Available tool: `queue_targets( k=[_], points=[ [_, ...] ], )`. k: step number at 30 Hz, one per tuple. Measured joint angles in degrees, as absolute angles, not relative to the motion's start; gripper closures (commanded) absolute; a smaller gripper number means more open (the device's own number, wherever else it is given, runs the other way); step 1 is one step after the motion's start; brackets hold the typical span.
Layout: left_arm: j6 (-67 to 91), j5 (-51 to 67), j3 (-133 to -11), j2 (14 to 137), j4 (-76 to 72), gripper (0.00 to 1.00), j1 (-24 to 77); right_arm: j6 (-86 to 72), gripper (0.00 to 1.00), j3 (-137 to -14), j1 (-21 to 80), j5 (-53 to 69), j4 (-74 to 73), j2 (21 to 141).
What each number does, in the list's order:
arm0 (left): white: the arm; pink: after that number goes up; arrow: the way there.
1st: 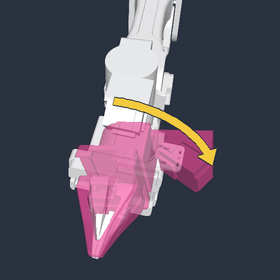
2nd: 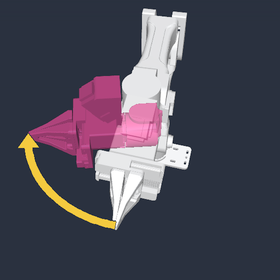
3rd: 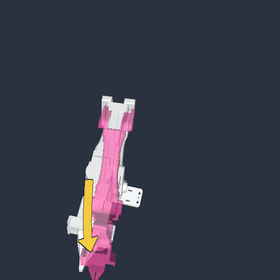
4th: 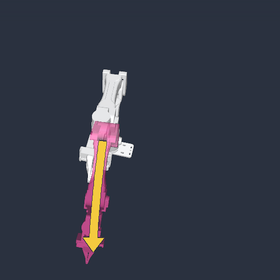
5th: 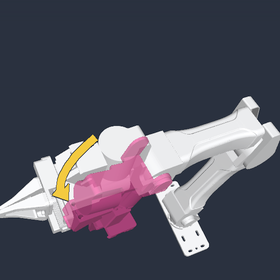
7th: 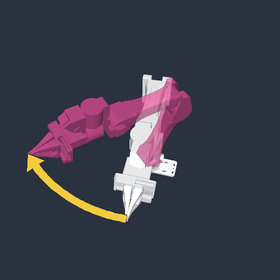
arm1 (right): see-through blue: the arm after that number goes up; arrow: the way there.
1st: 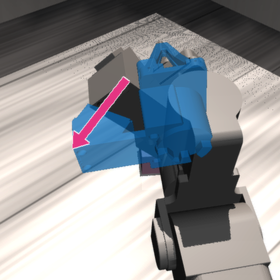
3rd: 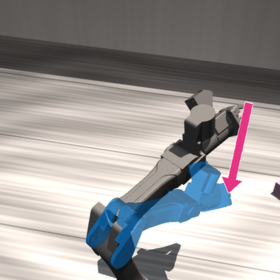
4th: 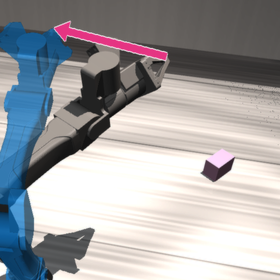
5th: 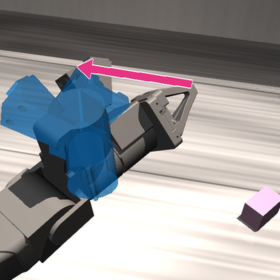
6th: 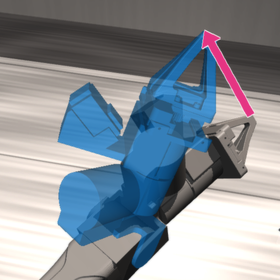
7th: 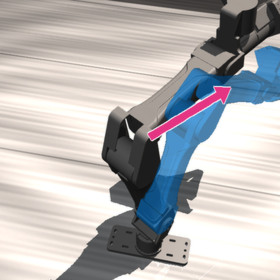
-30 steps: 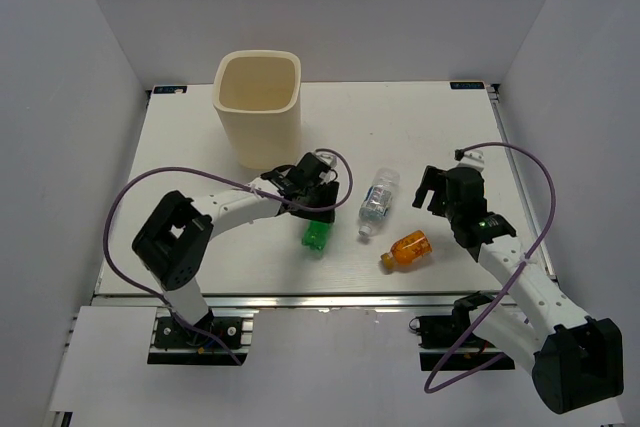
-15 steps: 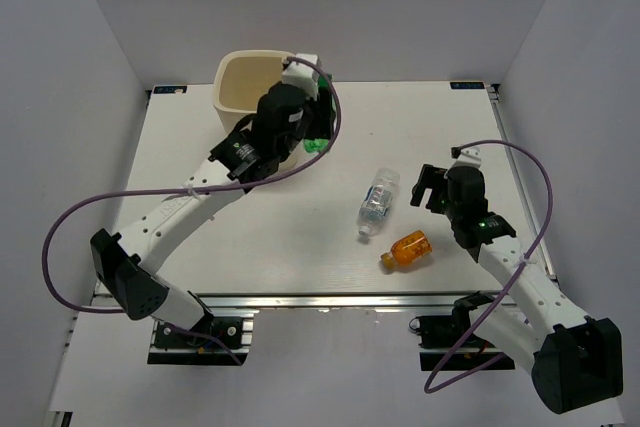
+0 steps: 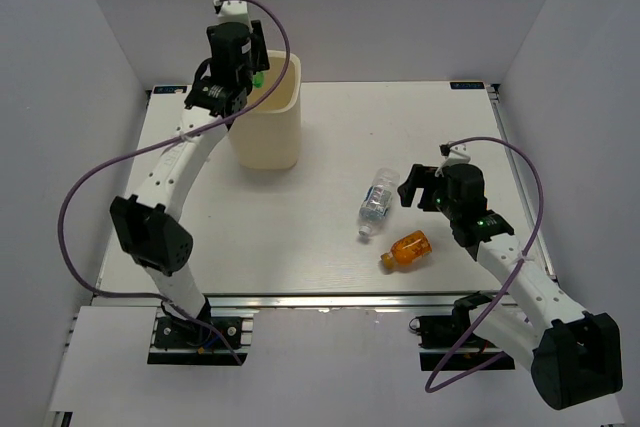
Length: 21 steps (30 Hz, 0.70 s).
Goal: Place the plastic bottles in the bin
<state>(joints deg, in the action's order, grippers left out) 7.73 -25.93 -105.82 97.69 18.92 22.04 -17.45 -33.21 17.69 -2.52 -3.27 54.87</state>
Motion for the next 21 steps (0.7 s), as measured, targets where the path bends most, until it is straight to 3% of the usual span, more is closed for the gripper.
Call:
queue_targets(
  k=[1,2,4,5,6,21],
  points=[
    [7.44,-25.91,-106.83,99.35,19.2,0.51,21.54,-17.47,0.11,-33.23,17.69,-2.22,-3.27,54.98],
    [7.29,-25.87,-107.63,100.9,19.49,0.34,21.3,-17.52,0.11,-33.23,17.69,-1.93,-3.27,55.0],
    [7.03,-25.65,-108.55,103.31,20.14,0.13,21.08,-17.56,0.11,-33.32,17.69,-1.69,-3.33,55.0],
    [6.94,-25.54,-108.77,104.2,20.49,0.05,21.04,-17.56,0.11,-33.39,17.69,-1.58,-3.36,54.98],
    [6.92,-25.36,-108.88,104.88,20.82,0.02,20.95,-17.61,0.11,-33.43,17.67,-1.5,-3.42,54.96],
    [8.03,-21.61,-109.71,102.76,21.08,0.02,20.29,-19.55,0.11,-36.97,17.69,-2.0,-5.74,55.42]
  ],
)
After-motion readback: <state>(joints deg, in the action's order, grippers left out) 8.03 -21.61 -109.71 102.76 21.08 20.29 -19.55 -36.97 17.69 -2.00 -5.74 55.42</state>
